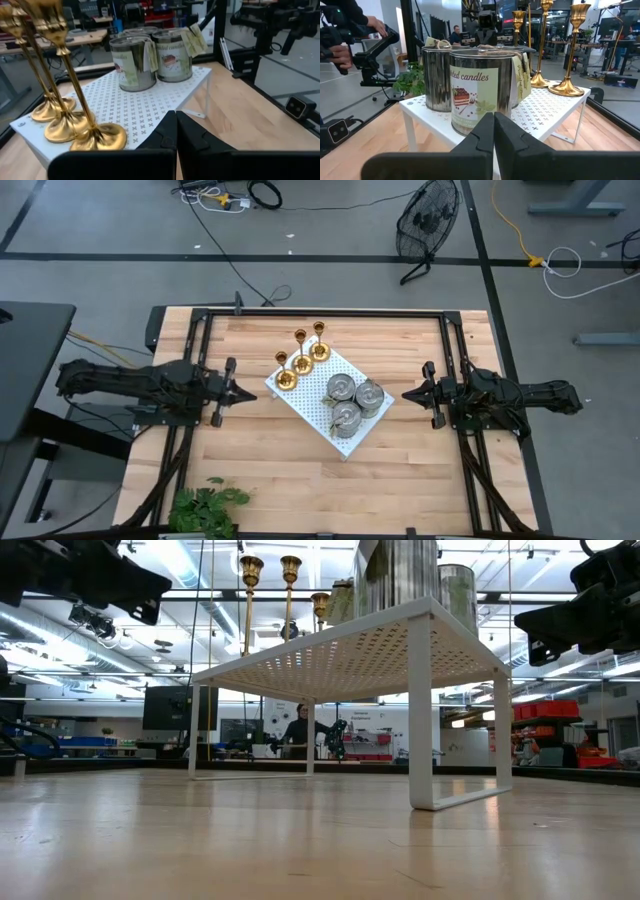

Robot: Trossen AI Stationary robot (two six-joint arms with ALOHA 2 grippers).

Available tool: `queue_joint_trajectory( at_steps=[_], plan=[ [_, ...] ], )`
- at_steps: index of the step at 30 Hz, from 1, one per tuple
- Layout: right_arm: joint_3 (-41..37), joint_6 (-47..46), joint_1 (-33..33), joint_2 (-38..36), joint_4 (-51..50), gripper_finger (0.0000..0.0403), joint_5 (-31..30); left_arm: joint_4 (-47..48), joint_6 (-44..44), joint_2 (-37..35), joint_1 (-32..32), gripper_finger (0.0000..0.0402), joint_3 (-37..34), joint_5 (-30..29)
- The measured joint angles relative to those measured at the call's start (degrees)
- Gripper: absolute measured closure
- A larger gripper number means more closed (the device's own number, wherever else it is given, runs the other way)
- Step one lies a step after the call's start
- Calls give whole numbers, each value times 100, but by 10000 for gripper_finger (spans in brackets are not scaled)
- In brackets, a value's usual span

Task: Pick & Place candle stick holders
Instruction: Return to Home Position

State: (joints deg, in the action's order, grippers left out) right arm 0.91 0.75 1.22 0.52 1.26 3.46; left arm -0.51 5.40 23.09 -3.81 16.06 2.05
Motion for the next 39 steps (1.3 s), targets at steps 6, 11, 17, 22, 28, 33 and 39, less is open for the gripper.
queue_joint_trajectory(
  at_steps=[6,11,17,22,28,33,39],
  plan=[
    [1,-1,-1,1,0,387,1,-170,14,-309,0,401,-218,-139],
    [0,0,-1,-1,0,387,1,-259,-28,-689,2,401,-515,-226],
    [0,-1,-1,0,0,387,0,-271,-30,-1160,25,401,-728,-252],
    [0,1,1,2,0,387,0,-282,-28,-1348,100,401,-793,-246],
    [0,-1,1,1,0,387,1,-274,7,-1505,183,401,-802,-248],
    [0,1,-1,2,0,387,0,-275,20,-1583,244,401,-820,-335],
    [0,-1,1,0,0,387,2,-598,-52,-1652,243,401,-1099,-355]
  ],
)
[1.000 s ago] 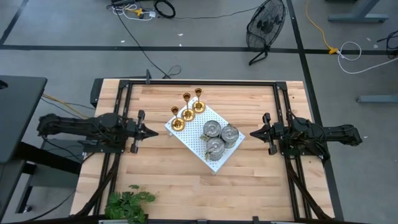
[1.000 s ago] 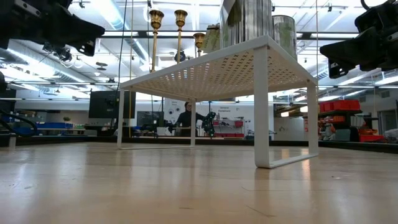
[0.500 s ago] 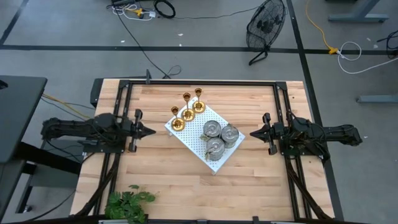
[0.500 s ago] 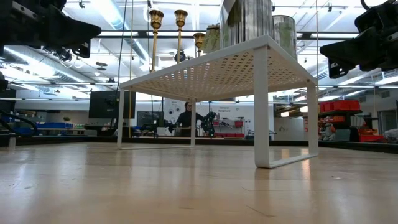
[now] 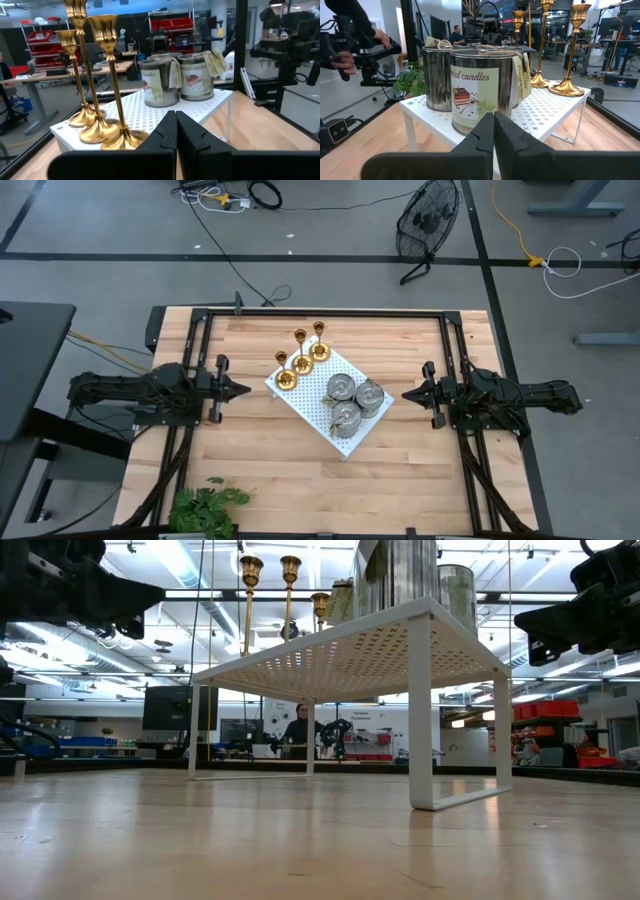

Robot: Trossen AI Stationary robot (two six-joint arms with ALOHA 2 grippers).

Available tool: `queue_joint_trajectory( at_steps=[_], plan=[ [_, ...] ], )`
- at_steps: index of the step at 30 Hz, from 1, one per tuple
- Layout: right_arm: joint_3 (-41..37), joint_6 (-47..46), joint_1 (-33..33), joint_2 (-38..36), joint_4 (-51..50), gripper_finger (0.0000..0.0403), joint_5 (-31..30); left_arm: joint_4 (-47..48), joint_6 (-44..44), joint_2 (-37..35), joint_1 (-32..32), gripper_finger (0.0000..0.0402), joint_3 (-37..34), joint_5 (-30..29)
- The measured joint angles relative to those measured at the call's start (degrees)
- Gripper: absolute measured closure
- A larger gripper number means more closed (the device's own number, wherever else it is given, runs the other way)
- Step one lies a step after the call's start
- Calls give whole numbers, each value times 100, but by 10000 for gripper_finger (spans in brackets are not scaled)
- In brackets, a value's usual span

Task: Pick & Place candle stick holders
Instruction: Return to Home Position

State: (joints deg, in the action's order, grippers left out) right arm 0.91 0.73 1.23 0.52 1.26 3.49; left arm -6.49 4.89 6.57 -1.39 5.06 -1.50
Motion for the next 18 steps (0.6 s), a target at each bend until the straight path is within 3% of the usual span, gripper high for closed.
queue_joint_trajectory(
  at_steps=[10,18],
  plan=[
    [0,0,0,0,0,387,-2,-91,26,0,0,401,-90,-259],
    [0,1,-2,-1,0,387,0,12,15,-108,0,401,-90,-148]
  ],
)
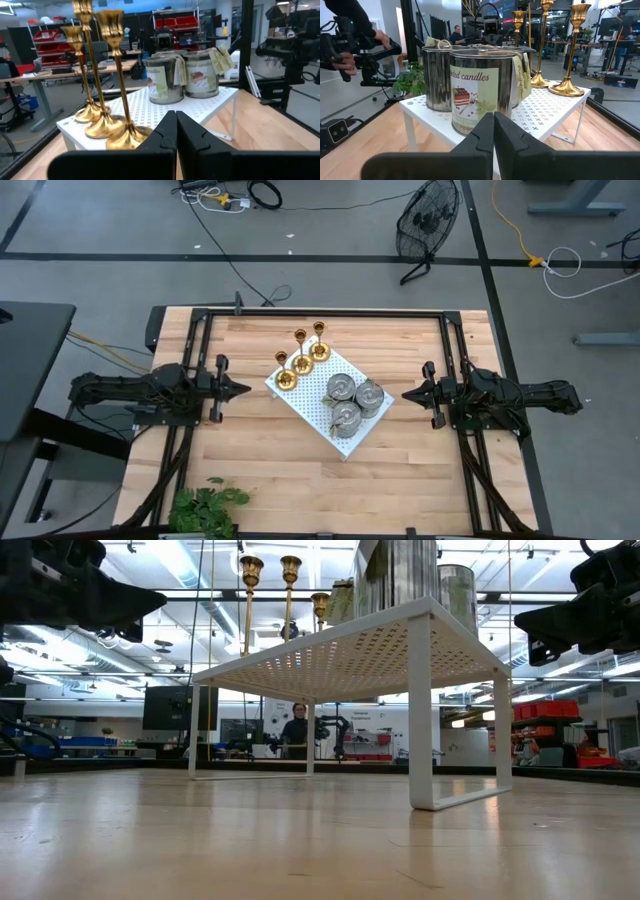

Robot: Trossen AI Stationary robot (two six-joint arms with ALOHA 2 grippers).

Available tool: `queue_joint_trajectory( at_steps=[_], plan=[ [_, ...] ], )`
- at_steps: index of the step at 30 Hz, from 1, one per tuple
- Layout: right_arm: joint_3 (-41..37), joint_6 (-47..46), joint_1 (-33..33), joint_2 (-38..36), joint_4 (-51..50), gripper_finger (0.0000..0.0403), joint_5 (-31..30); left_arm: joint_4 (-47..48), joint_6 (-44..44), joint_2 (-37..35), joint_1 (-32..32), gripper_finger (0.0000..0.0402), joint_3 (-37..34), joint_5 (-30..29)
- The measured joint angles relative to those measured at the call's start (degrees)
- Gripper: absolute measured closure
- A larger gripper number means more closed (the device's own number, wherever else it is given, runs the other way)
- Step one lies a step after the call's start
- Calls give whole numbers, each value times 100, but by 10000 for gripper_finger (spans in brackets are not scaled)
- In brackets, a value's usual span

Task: Pick & Place candle stick holders
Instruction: Return to Home Position

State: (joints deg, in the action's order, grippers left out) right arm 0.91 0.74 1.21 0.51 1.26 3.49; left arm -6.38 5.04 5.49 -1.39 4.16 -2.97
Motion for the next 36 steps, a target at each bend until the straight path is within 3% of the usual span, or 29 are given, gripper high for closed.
queue_joint_trajectory(
  at_steps=[11,20,36],
  plan=[
    [0,0,2,2,0,387,-1,241,-120,-38,0,401,-1,78],
    [0,0,0,2,0,387,-1,-98,-439,-89,0,401,-363,377],
    [0,1,0,0,0,387,-2,453,-442,-545,0,401,-363,488]
  ],
)
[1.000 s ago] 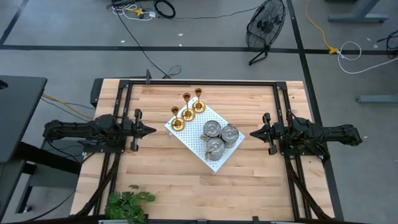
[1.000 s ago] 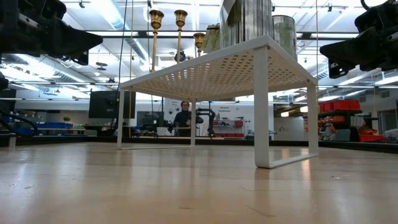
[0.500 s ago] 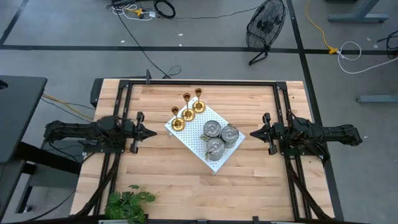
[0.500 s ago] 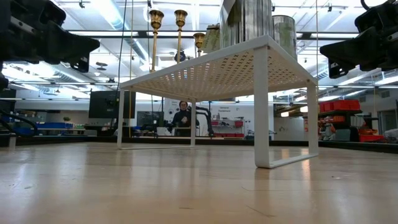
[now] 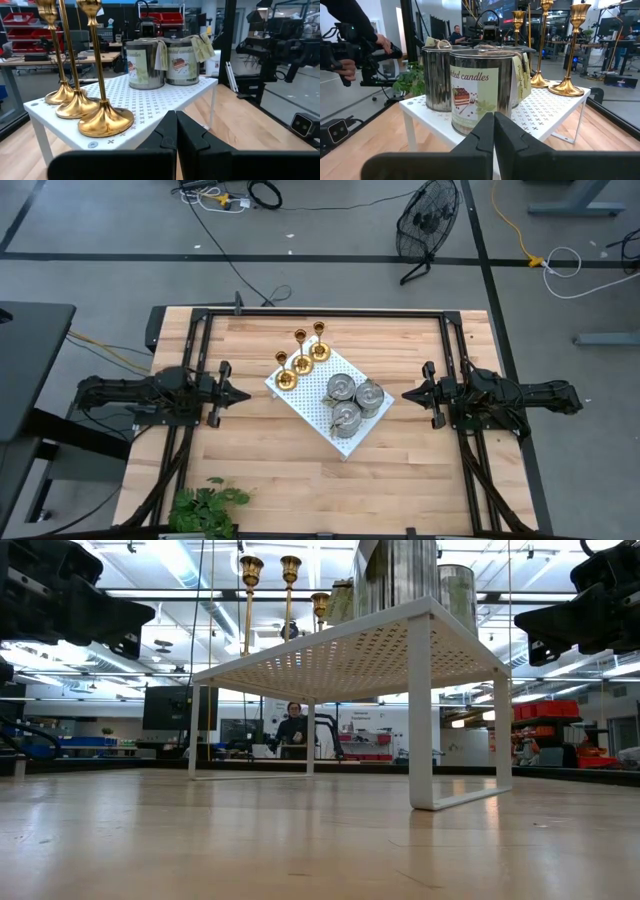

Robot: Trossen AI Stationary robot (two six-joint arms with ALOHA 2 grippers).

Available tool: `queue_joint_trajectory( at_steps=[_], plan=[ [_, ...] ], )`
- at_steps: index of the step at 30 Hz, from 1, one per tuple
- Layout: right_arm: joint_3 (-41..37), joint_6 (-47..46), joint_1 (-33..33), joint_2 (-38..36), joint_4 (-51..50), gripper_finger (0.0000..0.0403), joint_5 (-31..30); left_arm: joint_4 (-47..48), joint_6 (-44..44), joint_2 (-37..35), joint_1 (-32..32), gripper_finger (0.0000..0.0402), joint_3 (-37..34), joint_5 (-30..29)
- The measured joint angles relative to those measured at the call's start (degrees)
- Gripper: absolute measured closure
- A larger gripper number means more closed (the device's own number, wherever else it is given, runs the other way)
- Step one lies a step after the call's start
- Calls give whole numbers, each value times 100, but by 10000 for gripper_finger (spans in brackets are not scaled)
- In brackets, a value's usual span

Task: Pick & Place candle stick holders
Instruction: Return to Home Position

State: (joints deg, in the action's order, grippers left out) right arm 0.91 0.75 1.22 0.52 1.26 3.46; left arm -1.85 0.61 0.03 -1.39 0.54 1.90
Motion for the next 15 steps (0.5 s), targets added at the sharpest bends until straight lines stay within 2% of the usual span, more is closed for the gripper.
queue_joint_trajectory(
  at_steps=[10,15],
  plan=[
    [0,0,2,2,0,387,1,-3,-150,2,0,394,-2,14],
    [1,-1,0,0,0,387,2,17,-152,7,0,382,-4,-171]
  ],
)
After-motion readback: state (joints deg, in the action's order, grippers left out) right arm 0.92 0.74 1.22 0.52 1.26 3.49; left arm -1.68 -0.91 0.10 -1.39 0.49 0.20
